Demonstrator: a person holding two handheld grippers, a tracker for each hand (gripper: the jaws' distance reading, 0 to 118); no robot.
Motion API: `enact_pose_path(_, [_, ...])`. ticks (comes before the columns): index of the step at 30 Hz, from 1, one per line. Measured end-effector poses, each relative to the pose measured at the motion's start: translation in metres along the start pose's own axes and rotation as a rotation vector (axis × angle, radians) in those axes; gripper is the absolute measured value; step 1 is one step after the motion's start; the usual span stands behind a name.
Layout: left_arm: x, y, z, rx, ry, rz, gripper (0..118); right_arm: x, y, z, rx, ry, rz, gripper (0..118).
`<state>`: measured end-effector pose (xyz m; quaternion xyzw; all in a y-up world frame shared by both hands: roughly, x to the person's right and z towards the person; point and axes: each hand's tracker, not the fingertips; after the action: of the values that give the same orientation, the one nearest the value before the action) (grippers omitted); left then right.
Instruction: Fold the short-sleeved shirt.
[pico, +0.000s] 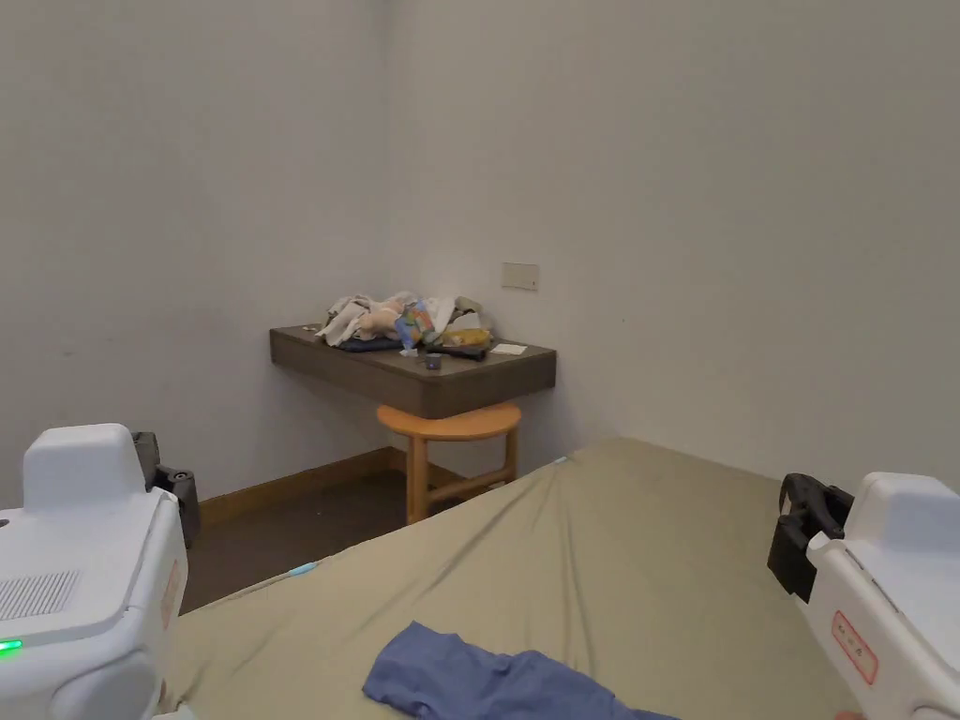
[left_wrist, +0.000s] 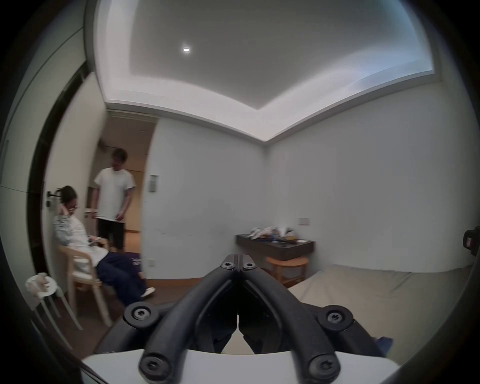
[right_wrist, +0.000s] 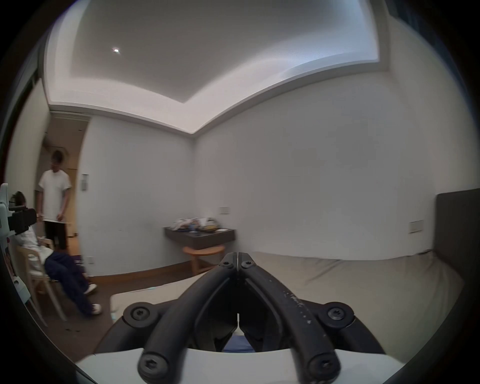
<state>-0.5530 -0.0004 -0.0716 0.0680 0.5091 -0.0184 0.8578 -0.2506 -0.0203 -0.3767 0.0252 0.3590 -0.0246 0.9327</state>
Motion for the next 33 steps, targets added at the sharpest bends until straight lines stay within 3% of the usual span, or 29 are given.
enact_pose_path(4, [-0.027, -0.011, 0.0, -0.067, 0.097, -0.052, 0, -0.038, -0.011, -0.02, -0.019, 0.077, -0.012, 0])
enact_pose_path(8, [-0.015, -0.025, -0.017, -0.092, 0.079, -0.059, 0, -0.041, -0.02, -0.039, -0.041, 0.109, 0.012, 0])
enact_pose_path(11, [0.023, -0.039, -0.041, -0.138, -0.03, -0.079, 0, -0.021, -0.031, -0.05, -0.074, 0.082, -0.031, 0])
enact_pose_path(14, [0.088, -0.064, -0.077, -0.259, -0.243, -0.101, 0, 0.007, -0.049, -0.061, -0.121, 0.02, -0.04, 0])
enact_pose_path(19, [0.223, -0.174, -0.159, -0.656, -0.56, -0.077, 0, 0.062, -0.09, -0.082, -0.213, -0.095, -0.033, 0])
enact_pose_path(23, [0.31, -0.274, -0.204, -0.947, -0.657, -0.142, 4, 0.101, -0.119, -0.092, -0.275, -0.182, -0.053, 0])
enact_pose_path(24, [0.327, -0.295, -0.21, -0.99, -0.681, -0.185, 31, 0.109, -0.125, -0.094, -0.289, -0.197, -0.054, 0])
enact_pose_path(25, [0.342, -0.315, -0.215, -1.032, -0.669, -0.255, 97, 0.117, -0.132, -0.096, -0.312, -0.211, -0.046, 0])
enact_pose_path(26, [0.353, -0.335, -0.221, -1.104, -0.679, -0.284, 118, 0.124, -0.138, -0.098, -0.326, -0.225, -0.04, 0])
enact_pose_path(28, [0.362, -0.366, -0.23, -1.204, -0.7, -0.194, 98, 0.134, -0.15, -0.097, -0.344, -0.249, -0.043, 0])
enact_pose_path(30, [0.366, -0.388, -0.236, -1.239, -0.639, -0.205, 103, 0.143, -0.161, -0.098, -0.382, -0.267, -0.05, 0])
enact_pose_path(32, [0.374, -0.41, -0.238, -1.248, -0.622, -0.309, 118, 0.15, -0.17, -0.097, -0.396, -0.276, -0.06, 0])
enact_pose_path(33, [0.377, -0.423, -0.226, -1.233, -0.632, -0.309, 118, 0.152, -0.173, -0.097, -0.404, -0.284, -0.059, 0])
